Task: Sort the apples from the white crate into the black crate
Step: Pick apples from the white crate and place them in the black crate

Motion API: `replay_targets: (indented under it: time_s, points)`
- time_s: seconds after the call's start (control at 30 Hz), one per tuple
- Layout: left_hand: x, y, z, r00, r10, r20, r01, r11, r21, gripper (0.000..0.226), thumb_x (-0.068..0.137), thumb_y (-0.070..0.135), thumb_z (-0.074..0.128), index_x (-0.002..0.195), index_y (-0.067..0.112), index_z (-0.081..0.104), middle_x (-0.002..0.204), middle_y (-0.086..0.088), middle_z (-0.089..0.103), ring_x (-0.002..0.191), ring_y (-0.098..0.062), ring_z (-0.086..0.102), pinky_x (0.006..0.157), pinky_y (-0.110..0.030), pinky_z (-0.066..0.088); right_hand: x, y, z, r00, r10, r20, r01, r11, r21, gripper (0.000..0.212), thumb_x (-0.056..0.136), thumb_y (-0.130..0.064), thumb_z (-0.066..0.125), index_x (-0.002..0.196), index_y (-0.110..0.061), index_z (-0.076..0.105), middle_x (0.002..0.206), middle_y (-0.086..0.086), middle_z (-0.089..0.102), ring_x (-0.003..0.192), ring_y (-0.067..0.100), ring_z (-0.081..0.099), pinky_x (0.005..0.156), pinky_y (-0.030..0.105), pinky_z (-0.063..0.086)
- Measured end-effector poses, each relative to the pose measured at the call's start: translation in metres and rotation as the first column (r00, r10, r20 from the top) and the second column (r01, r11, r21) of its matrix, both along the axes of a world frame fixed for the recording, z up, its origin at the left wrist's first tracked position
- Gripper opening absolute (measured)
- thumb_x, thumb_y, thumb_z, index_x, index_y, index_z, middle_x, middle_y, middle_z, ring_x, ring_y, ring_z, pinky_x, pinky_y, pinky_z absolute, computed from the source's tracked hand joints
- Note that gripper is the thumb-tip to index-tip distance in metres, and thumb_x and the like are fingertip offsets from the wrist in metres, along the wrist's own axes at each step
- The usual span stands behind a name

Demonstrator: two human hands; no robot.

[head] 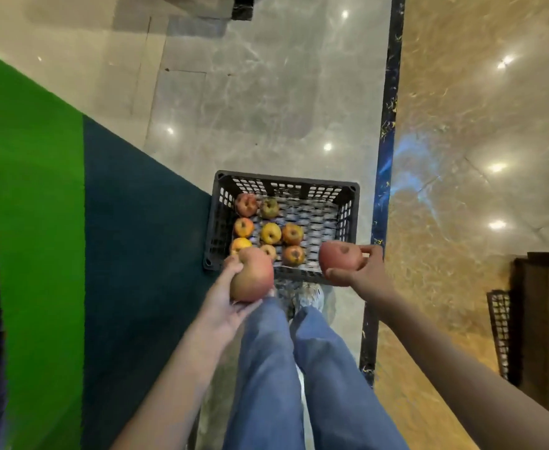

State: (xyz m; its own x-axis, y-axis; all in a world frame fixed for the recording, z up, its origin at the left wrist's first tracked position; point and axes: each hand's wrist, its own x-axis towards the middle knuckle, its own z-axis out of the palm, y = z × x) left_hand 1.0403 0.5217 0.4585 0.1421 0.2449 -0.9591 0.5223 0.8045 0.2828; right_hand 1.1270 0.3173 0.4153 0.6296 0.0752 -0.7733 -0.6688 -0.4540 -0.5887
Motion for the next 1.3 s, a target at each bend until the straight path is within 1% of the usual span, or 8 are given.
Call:
replay_targets:
  time_s: [0.27, 0.4, 0.53, 0.63, 0.8, 0.97, 1.13, 1.3]
  points:
    - [0.116, 0.02, -0.211, 0.961, -0.246, -0.123, 0.26, 0.959, 0.112, 0.051, 0.084, 0.029, 0.066, 0.127, 0.018, 0.04, 0.127, -0.009, 0.043, 0.102, -0.025, 0.053, 0.064, -0.035, 0.053, 0.051, 0.032, -0.196, 0.994, 0.109, 0.03, -0.098, 0.964, -0.247, 0.081, 0.056, -0.021, 0.088, 0.113, -0.015, 0.031, 0.104, 0.004, 0.046, 0.094, 0.022, 0.053, 0.084, 0.035, 0.047]
    - [0.151, 0.02, -0.323, 0.927, -0.36, -0.101, 0.371, 0.921, 0.119, 0.042, 0.087, 0.025, 0.063, 0.12, 0.017, 0.038, 0.127, -0.008, 0.044, 0.109, -0.022, 0.051, 0.082, -0.037, 0.051, 0.053, 0.034, -0.305, 0.986, 0.164, -0.003, -0.158, 0.943, -0.292, 0.08, 0.057, -0.021, 0.088, 0.108, -0.019, 0.027, 0.105, 0.002, 0.045, 0.098, 0.023, 0.053, 0.082, 0.034, 0.045]
    - [0.173, 0.017, -0.418, 0.889, -0.438, -0.133, 0.452, 0.887, 0.098, 0.055, 0.083, 0.021, 0.067, 0.125, 0.013, 0.033, 0.131, -0.009, 0.041, 0.116, -0.024, 0.048, 0.085, -0.039, 0.052, 0.046, 0.032, -0.396, 0.957, 0.276, -0.088, -0.288, 0.881, -0.375, 0.103, 0.061, -0.027, 0.086, 0.14, -0.02, 0.02, 0.133, 0.016, 0.039, 0.121, 0.035, 0.046, 0.099, 0.039, 0.039]
    - [0.183, 0.012, -0.471, 0.867, -0.474, -0.155, 0.49, 0.867, 0.088, 0.061, 0.083, 0.02, 0.067, 0.132, 0.012, 0.032, 0.126, -0.008, 0.042, 0.109, -0.022, 0.048, 0.09, -0.041, 0.05, 0.042, 0.03, -0.443, 0.923, 0.338, -0.183, -0.384, 0.826, -0.412, 0.096, 0.064, -0.026, 0.084, 0.141, -0.026, 0.026, 0.141, 0.014, 0.03, 0.127, 0.035, 0.039, 0.105, 0.04, 0.036]
    - [0.191, 0.002, -0.532, 0.831, -0.539, -0.139, 0.555, 0.821, 0.133, 0.069, 0.064, 0.033, 0.071, 0.127, 0.015, 0.049, 0.126, -0.003, 0.054, 0.11, -0.02, 0.054, 0.073, -0.032, 0.049, 0.032, 0.023, -0.485, 0.833, 0.538, -0.128, -0.521, 0.686, -0.508, 0.088, 0.061, -0.025, 0.084, 0.131, -0.02, 0.03, 0.129, 0.008, 0.043, 0.12, 0.029, 0.044, 0.096, 0.039, 0.04]
    - [0.2, 0.0, -0.57, 0.845, -0.507, -0.17, 0.534, 0.798, 0.28, 0.092, 0.039, 0.05, 0.07, 0.123, 0.015, 0.054, 0.116, -0.003, 0.063, 0.102, -0.021, 0.062, 0.088, -0.037, 0.054, 0.025, 0.024, -0.497, 0.797, 0.588, -0.138, -0.556, 0.626, -0.546, 0.089, 0.061, -0.036, 0.083, 0.127, -0.012, 0.028, 0.125, 0.011, 0.044, 0.117, 0.031, 0.046, 0.087, 0.039, 0.044]
    - [0.202, -0.002, -0.583, 0.763, -0.611, -0.209, 0.639, 0.668, 0.381, 0.066, 0.07, 0.042, 0.074, 0.125, 0.015, 0.053, 0.125, -0.007, 0.056, 0.112, -0.026, 0.055, 0.094, -0.042, 0.051, 0.015, 0.026, -0.504, 0.809, 0.577, -0.112, -0.537, 0.646, -0.542, 0.091, 0.061, -0.038, 0.083, 0.126, -0.009, 0.028, 0.126, 0.013, 0.037, 0.12, 0.031, 0.04, 0.09, 0.039, 0.044]
    - [0.201, 0.0, -0.586, 0.686, -0.687, -0.238, 0.707, 0.554, 0.439, 0.056, 0.072, 0.04, 0.075, 0.119, 0.017, 0.055, 0.122, -0.006, 0.057, 0.111, -0.026, 0.055, 0.093, -0.042, 0.051, 0.014, 0.02, -0.503, 0.827, 0.541, -0.156, -0.551, 0.72, -0.422, 0.094, 0.062, -0.036, 0.081, 0.135, -0.016, 0.024, 0.132, 0.011, 0.032, 0.124, 0.032, 0.038, 0.095, 0.043, 0.042]
